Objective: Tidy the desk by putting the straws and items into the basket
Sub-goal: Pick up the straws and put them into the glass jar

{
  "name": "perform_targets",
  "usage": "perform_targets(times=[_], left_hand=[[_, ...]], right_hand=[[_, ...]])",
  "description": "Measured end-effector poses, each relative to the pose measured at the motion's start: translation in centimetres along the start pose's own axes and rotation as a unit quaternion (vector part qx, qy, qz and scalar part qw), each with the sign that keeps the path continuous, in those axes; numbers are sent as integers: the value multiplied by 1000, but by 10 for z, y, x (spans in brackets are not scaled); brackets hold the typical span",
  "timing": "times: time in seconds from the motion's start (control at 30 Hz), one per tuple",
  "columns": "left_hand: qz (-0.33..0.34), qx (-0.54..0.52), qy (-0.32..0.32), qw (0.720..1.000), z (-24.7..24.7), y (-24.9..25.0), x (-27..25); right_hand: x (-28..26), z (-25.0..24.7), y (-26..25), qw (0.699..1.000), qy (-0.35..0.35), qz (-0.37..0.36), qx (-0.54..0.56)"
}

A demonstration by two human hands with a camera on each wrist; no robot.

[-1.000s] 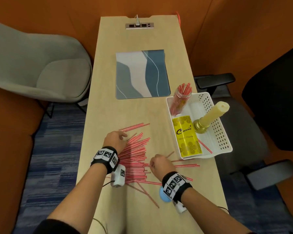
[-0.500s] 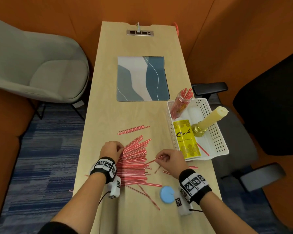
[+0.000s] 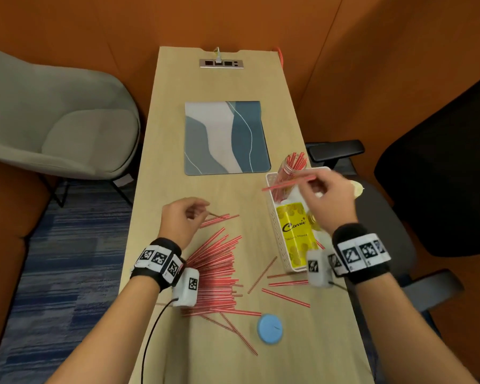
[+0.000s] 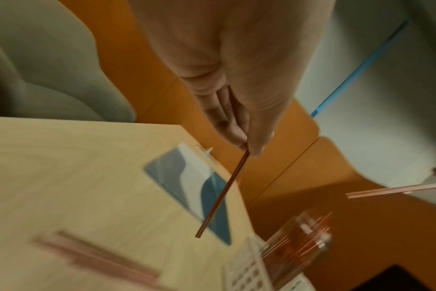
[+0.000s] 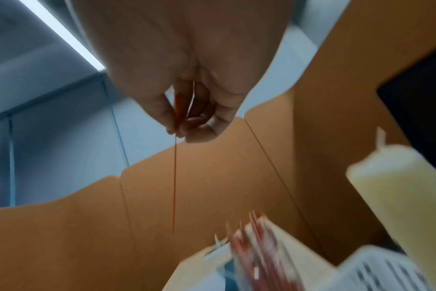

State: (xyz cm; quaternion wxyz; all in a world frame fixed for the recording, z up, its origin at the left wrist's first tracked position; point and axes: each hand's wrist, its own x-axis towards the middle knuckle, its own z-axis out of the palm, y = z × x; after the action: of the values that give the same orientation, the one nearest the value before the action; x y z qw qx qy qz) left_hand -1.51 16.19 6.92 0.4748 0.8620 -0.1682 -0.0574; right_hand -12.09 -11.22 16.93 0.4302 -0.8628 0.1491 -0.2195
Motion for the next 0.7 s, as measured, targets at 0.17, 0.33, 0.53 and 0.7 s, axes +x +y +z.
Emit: perform_targets(times=[0.17, 0.33, 0.53, 0.7], left_hand=[[93, -105, 53, 989, -5, 84, 34], [162, -141, 55, 975, 4, 145, 70], [208, -132, 27, 969, 36, 187, 114], [209, -96, -38, 972, 75, 198, 136]], right_hand=[[70, -38, -8, 991, 90, -56, -78], [98, -26, 13, 987, 47, -50, -144], [85, -6, 58, 981, -67, 47, -176], [50, -26, 65, 987, -19, 114, -112]])
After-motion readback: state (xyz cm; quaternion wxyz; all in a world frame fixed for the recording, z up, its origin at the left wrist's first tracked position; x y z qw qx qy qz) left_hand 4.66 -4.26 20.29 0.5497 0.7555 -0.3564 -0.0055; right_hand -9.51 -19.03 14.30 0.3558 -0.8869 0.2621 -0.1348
